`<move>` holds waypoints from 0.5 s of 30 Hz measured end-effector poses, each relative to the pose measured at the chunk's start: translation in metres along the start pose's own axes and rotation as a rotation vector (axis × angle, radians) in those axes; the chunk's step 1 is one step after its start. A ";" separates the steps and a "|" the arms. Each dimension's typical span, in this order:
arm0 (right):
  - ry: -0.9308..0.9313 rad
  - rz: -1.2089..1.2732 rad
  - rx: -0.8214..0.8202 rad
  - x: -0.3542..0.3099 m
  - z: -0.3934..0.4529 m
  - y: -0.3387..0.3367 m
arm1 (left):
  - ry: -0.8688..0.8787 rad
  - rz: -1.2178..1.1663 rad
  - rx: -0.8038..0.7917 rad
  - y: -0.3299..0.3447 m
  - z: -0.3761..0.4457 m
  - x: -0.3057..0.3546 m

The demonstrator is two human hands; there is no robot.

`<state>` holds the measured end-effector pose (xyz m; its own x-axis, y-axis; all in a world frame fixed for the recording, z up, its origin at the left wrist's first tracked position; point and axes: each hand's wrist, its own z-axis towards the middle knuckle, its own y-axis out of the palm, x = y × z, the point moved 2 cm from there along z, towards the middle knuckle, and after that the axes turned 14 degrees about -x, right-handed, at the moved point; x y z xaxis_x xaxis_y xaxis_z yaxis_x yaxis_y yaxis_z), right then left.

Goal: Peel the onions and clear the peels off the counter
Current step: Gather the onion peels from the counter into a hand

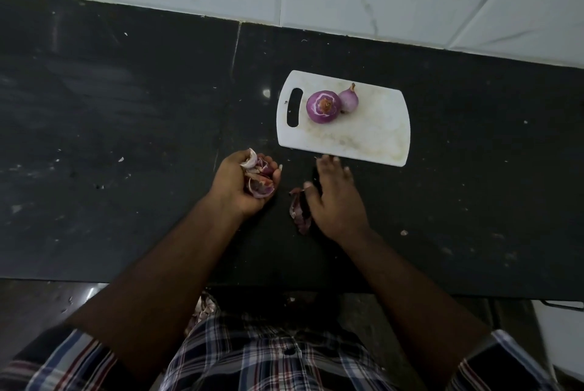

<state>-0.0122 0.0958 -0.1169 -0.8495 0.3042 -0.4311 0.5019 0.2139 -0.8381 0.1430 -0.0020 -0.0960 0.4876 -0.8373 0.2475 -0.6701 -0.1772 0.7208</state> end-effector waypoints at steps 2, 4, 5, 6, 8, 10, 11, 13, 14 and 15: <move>-0.131 0.043 -0.067 -0.016 -0.008 0.010 | -0.006 0.008 -0.004 -0.001 -0.001 0.001; -0.222 0.113 -0.053 -0.024 -0.009 0.004 | -0.013 0.020 -0.012 -0.001 -0.002 0.002; -0.225 0.130 -0.007 -0.023 -0.004 -0.002 | -0.014 0.022 -0.013 -0.002 -0.002 0.003; -0.213 0.127 0.035 -0.020 0.005 -0.007 | -0.011 0.022 -0.010 -0.003 -0.002 0.004; -0.216 0.052 0.005 -0.019 0.022 -0.012 | -0.006 0.021 -0.011 -0.004 -0.005 0.006; -0.277 -0.054 -0.114 -0.028 0.026 -0.001 | -0.009 0.023 -0.024 -0.004 -0.007 0.006; -0.314 -0.083 -0.150 -0.031 0.024 0.005 | -0.010 0.024 -0.030 -0.004 -0.008 0.007; -0.364 -0.091 -0.122 -0.030 0.013 0.008 | -0.013 0.026 -0.034 -0.006 -0.007 0.008; -0.368 -0.077 -0.058 -0.026 0.007 0.004 | -0.012 0.027 -0.029 -0.007 -0.007 0.009; -0.348 -0.057 0.019 -0.021 0.004 -0.004 | -0.012 0.028 -0.025 -0.008 -0.007 0.010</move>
<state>0.0029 0.0847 -0.1063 -0.8822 -0.0428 -0.4689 0.4519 0.2027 -0.8688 0.1574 -0.0054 -0.0949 0.4626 -0.8476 0.2601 -0.6690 -0.1412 0.7297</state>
